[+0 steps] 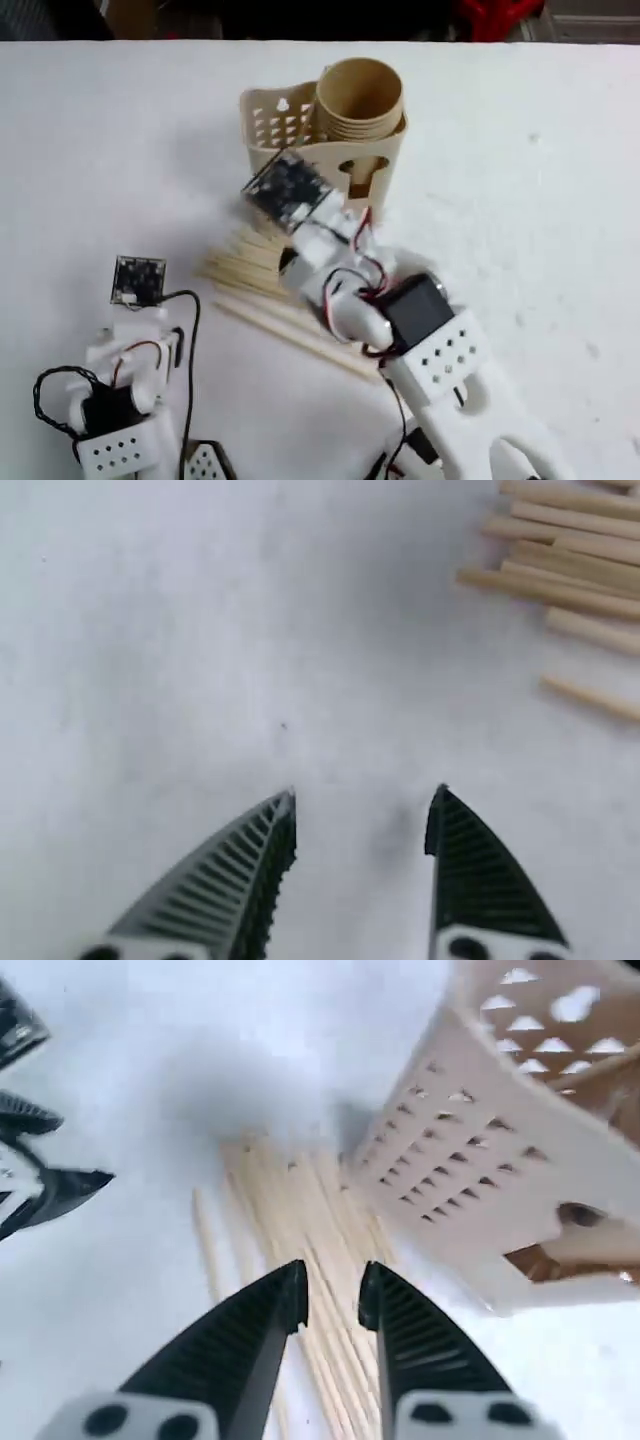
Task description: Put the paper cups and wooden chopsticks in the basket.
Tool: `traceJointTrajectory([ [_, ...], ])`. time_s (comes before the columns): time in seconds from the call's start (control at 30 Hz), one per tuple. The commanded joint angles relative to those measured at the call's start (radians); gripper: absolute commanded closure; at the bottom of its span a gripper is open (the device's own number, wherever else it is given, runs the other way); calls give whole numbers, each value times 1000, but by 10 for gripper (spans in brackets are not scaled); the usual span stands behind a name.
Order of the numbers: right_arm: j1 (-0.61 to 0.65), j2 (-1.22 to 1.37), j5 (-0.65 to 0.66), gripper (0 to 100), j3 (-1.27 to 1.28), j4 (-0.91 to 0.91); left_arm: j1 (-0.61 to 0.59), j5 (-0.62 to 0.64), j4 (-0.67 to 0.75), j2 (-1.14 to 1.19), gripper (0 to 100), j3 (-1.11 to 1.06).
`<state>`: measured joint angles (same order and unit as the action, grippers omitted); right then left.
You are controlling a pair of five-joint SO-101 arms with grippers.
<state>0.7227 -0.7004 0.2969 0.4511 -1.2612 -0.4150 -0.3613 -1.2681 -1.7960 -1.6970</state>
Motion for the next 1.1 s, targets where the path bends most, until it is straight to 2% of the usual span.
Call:
traceJointTrajectory([
  [0.0, 35, 73, 29, 907, 12, 8, -5, -5, -2, -4, 781, 3],
  [0.1, 77, 213, 123, 907, 72, 51, -5, -5, -2, -4, 781, 3],
  [0.23, 128, 392, 149, 907, 140, 154, -5, -5, -2, -4, 781, 3],
  [0.43, 128, 513, 221, 907, 198, 278, -5, -5, -2, -4, 781, 3],
  [0.67, 116, 581, 219, 907, 199, 314, -5, -5, -2, -4, 781, 3],
  [0.87, 27, 682, 226, 907, 193, 384, -5, -5, -2, -4, 781, 3],
  [1.07, 24, 753, 227, 909, 180, 403, -5, -5, -2, -4, 781, 3],
])
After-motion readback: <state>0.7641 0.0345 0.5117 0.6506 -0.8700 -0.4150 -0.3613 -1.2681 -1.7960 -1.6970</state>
